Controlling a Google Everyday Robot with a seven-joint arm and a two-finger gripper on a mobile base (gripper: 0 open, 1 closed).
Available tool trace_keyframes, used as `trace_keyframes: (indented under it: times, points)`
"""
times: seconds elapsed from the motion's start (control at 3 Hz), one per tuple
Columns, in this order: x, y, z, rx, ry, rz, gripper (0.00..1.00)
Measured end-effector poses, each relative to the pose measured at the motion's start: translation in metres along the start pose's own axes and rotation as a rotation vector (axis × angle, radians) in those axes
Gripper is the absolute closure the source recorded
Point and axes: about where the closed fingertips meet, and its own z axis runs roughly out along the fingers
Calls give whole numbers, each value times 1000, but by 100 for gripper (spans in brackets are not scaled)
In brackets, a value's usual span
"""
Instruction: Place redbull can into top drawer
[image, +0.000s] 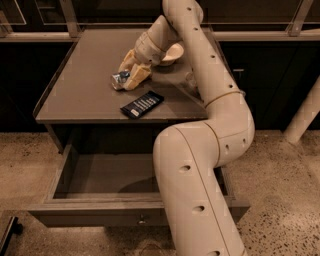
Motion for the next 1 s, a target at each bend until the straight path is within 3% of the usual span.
trace_keyframes:
  times: [0.33, 0.67, 1.0]
  points:
    - [0, 0, 0, 0, 0, 0, 87]
    - [0, 0, 0, 0, 0, 0, 100]
    - [-8, 2, 1, -11, -16, -12, 100]
